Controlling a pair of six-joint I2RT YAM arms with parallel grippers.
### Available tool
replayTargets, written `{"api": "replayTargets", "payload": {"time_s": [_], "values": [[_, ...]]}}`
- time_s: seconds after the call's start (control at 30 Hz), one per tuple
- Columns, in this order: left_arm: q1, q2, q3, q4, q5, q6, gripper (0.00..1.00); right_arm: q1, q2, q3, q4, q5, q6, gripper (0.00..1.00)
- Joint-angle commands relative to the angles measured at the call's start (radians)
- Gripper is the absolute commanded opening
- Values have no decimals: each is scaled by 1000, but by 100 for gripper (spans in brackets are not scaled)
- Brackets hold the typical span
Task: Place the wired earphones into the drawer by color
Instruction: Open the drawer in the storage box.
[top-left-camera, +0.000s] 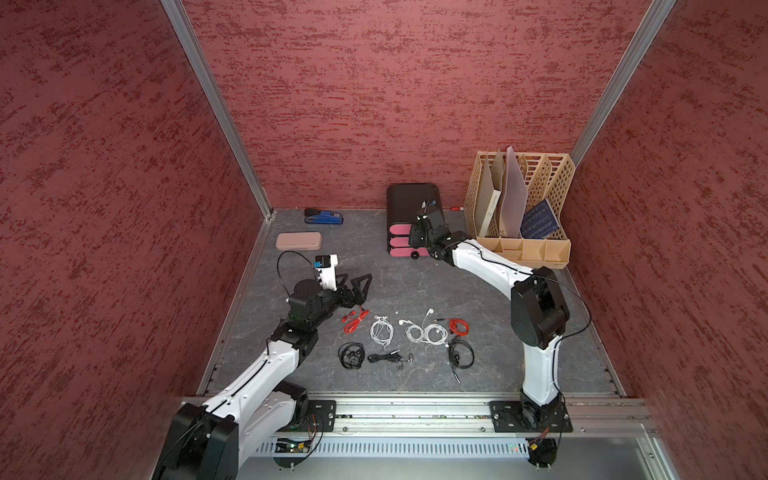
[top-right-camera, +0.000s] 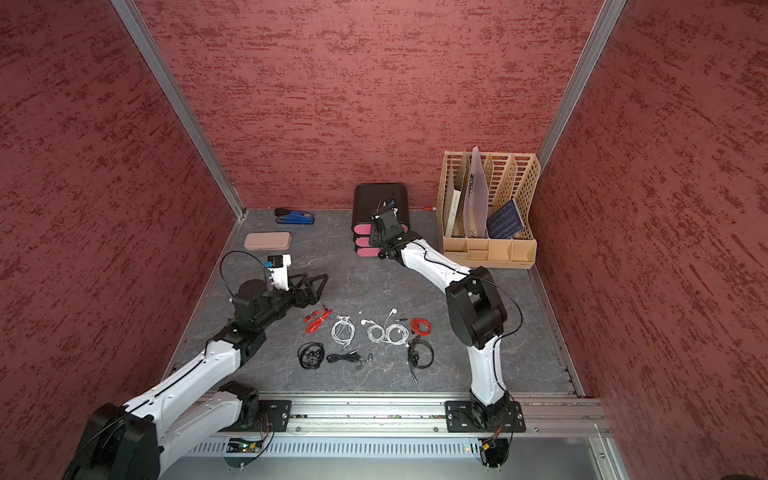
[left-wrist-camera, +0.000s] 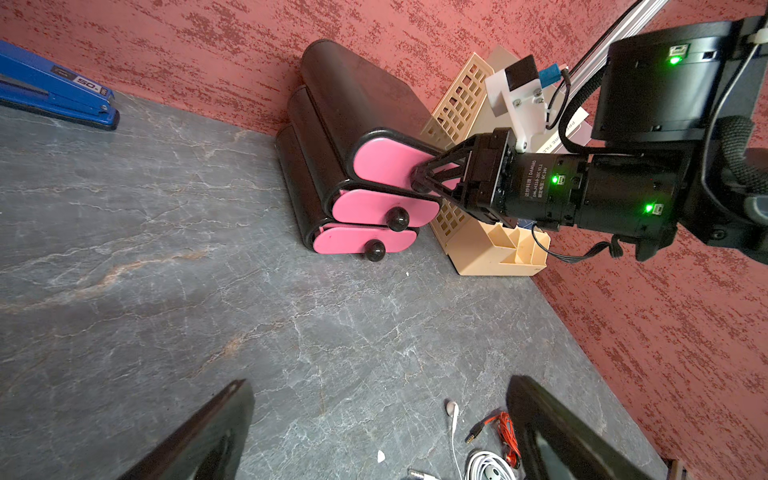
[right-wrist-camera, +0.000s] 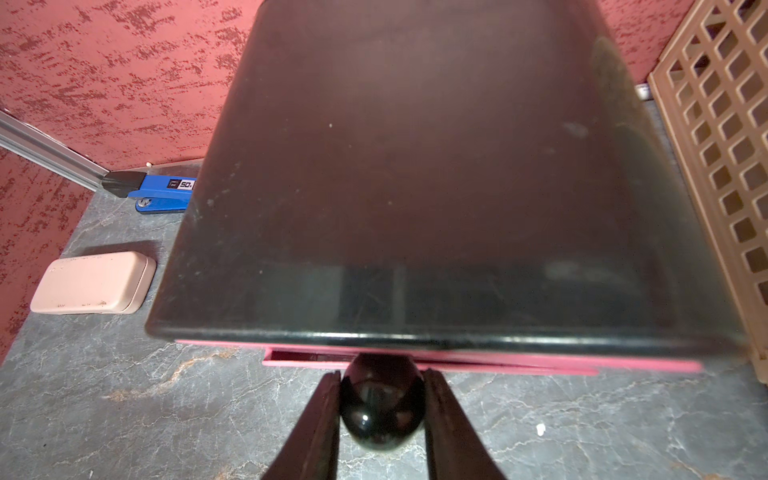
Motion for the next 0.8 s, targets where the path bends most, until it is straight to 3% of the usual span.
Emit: {"api": "replayTargets", "payload": {"time_s": [0.0,0.77], "values": [[-6,-12,-12,20,-5,11,100,1,-40,-30,-13,-10,14,29],[-6,-11,-16,25,-10,10,100,71,-212,-241,-7,31,44,29]]}}
